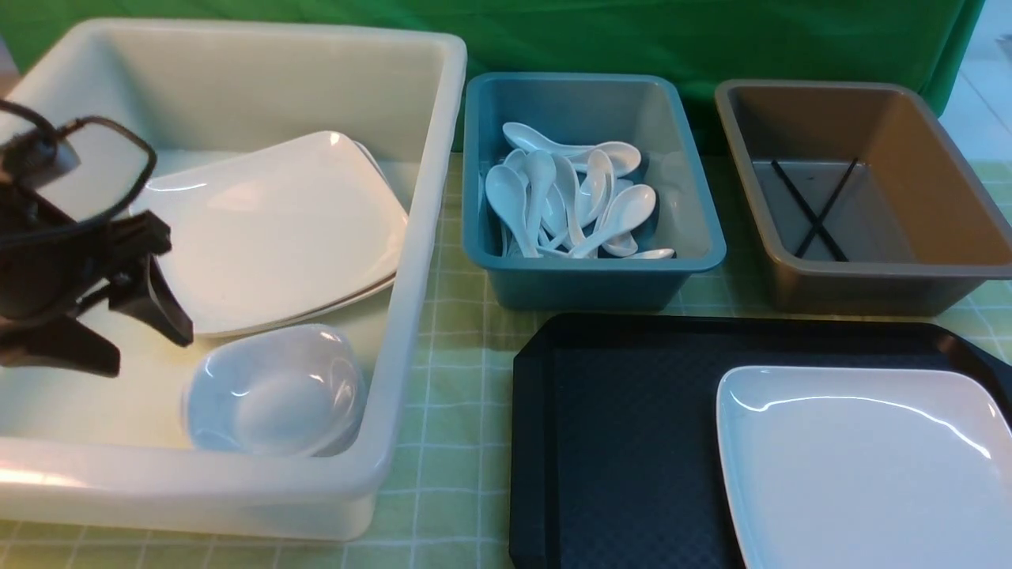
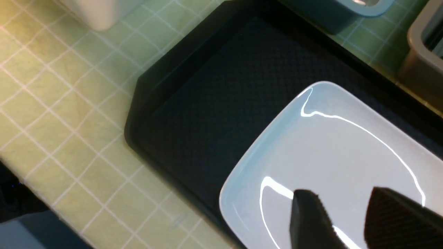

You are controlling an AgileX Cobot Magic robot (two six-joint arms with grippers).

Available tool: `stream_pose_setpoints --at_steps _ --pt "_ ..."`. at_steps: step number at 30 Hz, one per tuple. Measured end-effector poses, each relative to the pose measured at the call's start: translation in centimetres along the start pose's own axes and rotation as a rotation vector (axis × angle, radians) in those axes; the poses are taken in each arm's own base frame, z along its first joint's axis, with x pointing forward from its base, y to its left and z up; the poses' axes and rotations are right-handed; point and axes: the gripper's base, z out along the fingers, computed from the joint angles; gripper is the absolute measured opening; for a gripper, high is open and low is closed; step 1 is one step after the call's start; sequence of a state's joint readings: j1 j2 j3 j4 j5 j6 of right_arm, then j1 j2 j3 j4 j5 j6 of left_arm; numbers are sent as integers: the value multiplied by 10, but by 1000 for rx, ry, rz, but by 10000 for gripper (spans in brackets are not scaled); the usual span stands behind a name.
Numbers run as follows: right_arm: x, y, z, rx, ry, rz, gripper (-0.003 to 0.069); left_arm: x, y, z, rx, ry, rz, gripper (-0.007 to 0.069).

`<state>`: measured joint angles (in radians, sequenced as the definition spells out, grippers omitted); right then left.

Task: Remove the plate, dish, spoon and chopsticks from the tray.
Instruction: Use the left arm to put the small plate into the large storage box on the left, then use the left arm to grab a plate from the dinner plate

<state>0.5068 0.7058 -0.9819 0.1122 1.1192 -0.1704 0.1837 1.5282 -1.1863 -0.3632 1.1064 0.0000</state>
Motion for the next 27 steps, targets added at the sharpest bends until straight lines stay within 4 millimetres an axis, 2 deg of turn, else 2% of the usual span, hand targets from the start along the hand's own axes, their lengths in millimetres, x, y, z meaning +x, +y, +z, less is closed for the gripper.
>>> stream_pose_setpoints --at_steps 4,7,9,13,15,18,19,20,21,27 --pt "1 0 0 -1 7 4 239 0 -4 -6 13 28 5 461" --pt "7 0 1 -5 78 42 239 -1 -10 -15 49 38 12 447" --pt "9 -1 3 13 103 70 239 -4 -15 -22 77 14 21 412" --pt "15 -8 14 82 168 98 237 -3 -23 -33 129 -21 53 295" --pt "22 -15 29 141 245 113 188 -1 -26 -38 145 -38 91 176" --pt "33 -21 55 193 374 125 54 0 -27 -42 147 -51 126 33" --pt "34 -22 57 199 382 128 48 0 -27 -42 147 -51 128 28" --pt "39 -25 71 221 448 137 13 1 -27 -43 145 -55 140 0" --pt "39 -25 73 224 454 138 13 1 -27 -43 144 -55 140 -1" --pt "37 -36 116 249 546 162 -8 1 -27 -44 144 -58 147 -11"
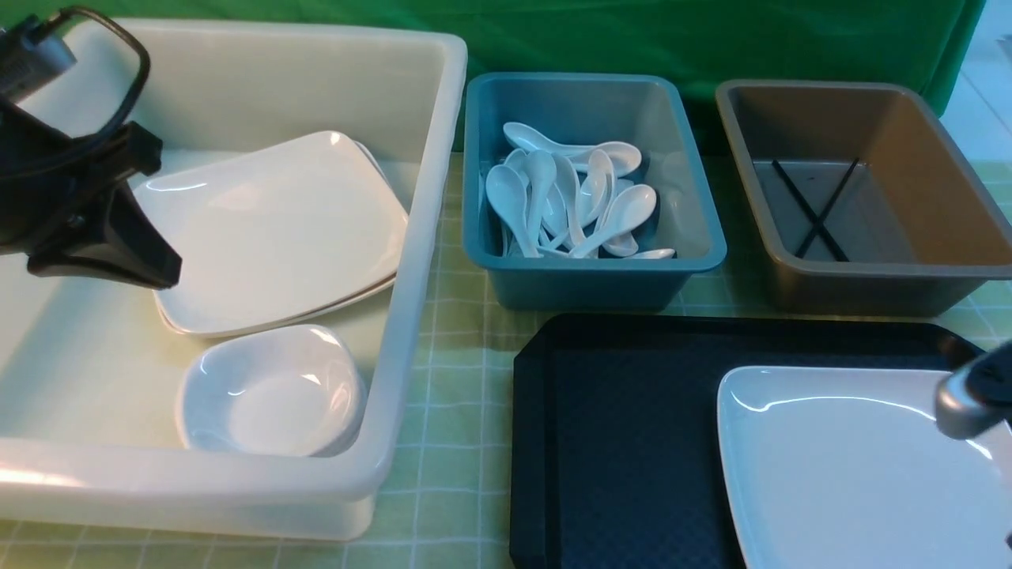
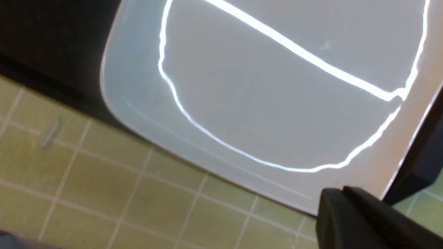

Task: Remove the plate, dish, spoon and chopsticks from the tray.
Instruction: Use the left arm to grab a plate from the dinner plate

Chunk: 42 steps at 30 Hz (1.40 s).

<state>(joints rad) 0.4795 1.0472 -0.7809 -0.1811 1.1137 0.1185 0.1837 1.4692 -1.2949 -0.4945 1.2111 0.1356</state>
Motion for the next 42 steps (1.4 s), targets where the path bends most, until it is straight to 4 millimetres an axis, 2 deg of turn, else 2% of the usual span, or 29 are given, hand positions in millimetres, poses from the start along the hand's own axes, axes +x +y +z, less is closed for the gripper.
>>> stream_pose_setpoints --at_steps 6,10,12,14,15,17,18,19,20,21,23,25,27,28,29,30,32,33,37,42 --pt "-15 2 23 -26 46 27 -8 -1 -5 0 49 -7 2 -11" --pt "-20 3 29 -31 38 31 -8 2 -24 5 120 9 39 -11" --pt "-20 3 29 -33 34 31 -7 9 -46 14 150 49 104 -8" --pt "-19 3 26 -32 33 33 -6 23 -80 27 192 100 190 -3" --pt "-19 2 26 -32 32 33 -5 24 -83 28 195 99 192 -1" --pt "-17 1 16 -30 19 37 -2 38 -118 43 234 124 262 15" --pt "-16 0 12 -29 16 39 -1 44 -129 50 247 133 287 24" --pt "-15 0 10 -29 10 41 -1 45 -132 51 249 136 292 27" --pt "-12 -3 -4 -29 -26 48 -1 59 -155 70 270 167 331 49" --pt "-9 -4 -13 -29 -56 52 -1 68 -167 81 280 193 333 71" --pt "-4 -7 -29 -30 -112 62 -1 80 -182 97 289 230 350 101" --pt "8 -11 -53 -33 -221 78 2 101 -202 125 287 288 372 165" --pt "21 -14 -73 -34 -320 92 7 115 -213 145 280 321 368 211" --pt "34 -16 -86 -36 -392 101 12 123 -218 161 265 339 358 253" --pt "36 -16 -88 -36 -402 103 12 125 -220 163 265 343 361 259" --pt "48 -18 -98 -37 -464 111 15 131 -224 180 249 363 356 296" --pt "60 -20 -108 -38 -522 119 16 134 -229 192 240 380 350 322" --pt "77 -21 -118 -39 -596 129 19 137 -234 210 225 405 347 346" --pt "100 -23 -130 -40 -687 143 19 135 -253 241 233 419 349 366" --pt "107 -24 -131 -39 -687 146 21 127 -269 268 249 404 351 366"
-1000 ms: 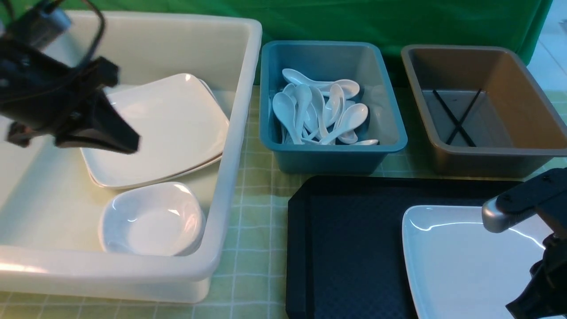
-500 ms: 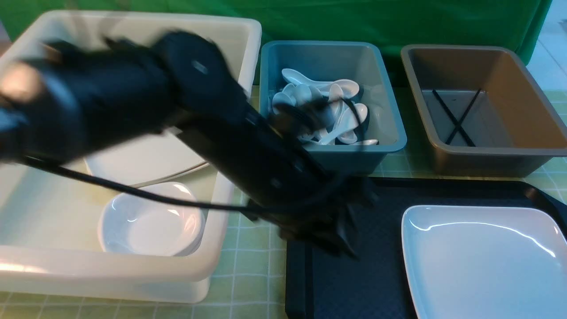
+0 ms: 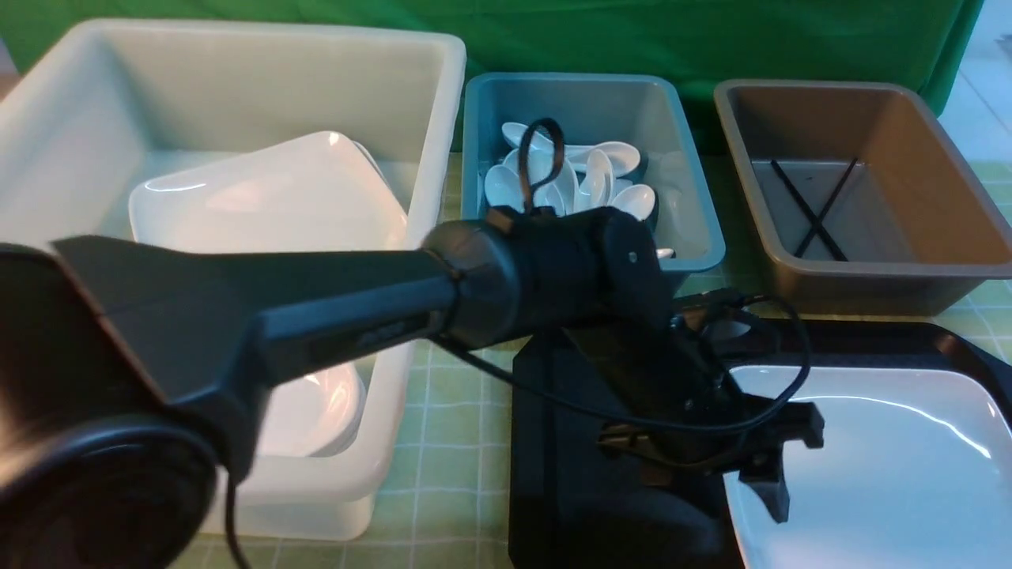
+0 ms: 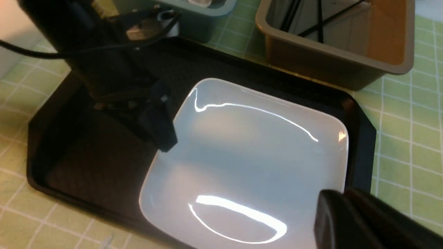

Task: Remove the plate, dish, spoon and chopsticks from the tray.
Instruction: Use the left arm to grab a plate from the dinner plate

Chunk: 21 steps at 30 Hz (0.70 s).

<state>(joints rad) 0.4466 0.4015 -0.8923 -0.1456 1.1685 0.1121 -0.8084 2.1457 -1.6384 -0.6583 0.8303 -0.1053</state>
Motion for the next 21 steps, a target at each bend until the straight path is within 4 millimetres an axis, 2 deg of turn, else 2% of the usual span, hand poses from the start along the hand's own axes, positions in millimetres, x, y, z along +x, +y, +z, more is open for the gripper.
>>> stream_pose_setpoints --at_steps 4,21 --pt "0 0 0 0 3 0 31 -8 3 13 0 -6 -12 364" --pt "0 0 0 0 4 0 46 -8 16 25 -69 22 1 325"
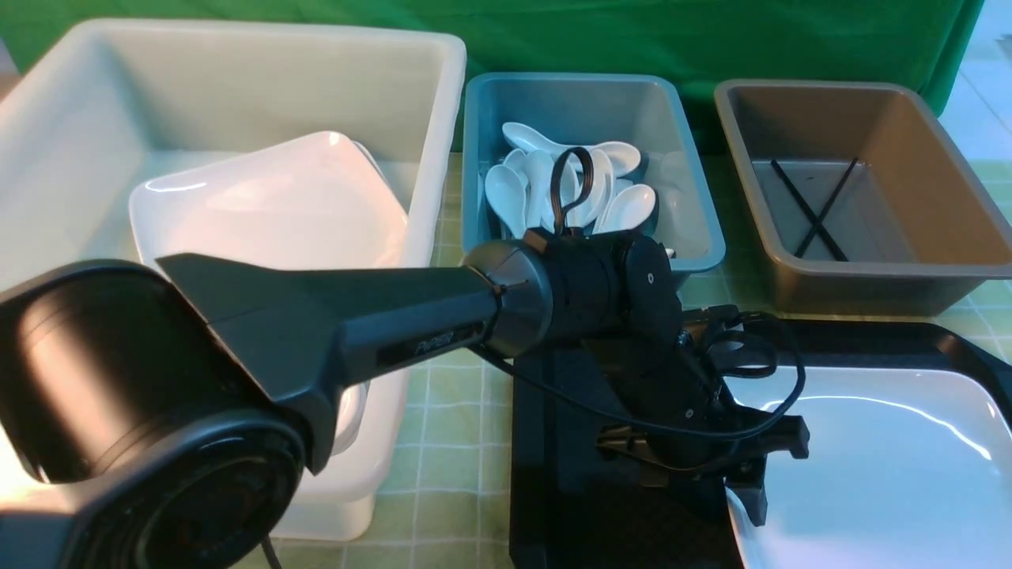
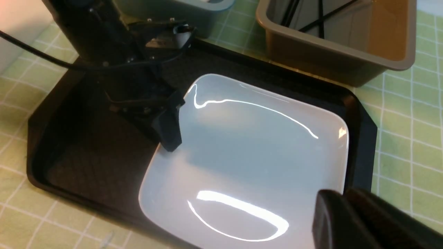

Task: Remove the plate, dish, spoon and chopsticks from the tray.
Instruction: Use the left arm to grab a plate from the dinner plate

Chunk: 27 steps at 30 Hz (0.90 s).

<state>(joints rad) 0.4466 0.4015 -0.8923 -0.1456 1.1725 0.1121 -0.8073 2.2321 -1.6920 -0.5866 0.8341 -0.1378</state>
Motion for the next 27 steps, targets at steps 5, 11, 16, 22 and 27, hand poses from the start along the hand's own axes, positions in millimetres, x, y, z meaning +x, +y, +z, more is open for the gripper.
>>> stream_pose_setpoints --at_steps 5,11,16,22,27 --pt "0 0 0 0 0 0 50 -1 0 0 1 -17 -3 325" --pt "0 0 0 0 0 0 57 -3 -8 9 30 -77 -19 325" --pt "0 0 0 0 0 0 61 -4 -11 16 73 -104 -67 295" --pt "2 0 0 3 26 0 67 -5 -11 18 77 -119 -28 55" --pt "3 0 0 4 36 0 70 -7 -25 -12 86 -179 34 21"
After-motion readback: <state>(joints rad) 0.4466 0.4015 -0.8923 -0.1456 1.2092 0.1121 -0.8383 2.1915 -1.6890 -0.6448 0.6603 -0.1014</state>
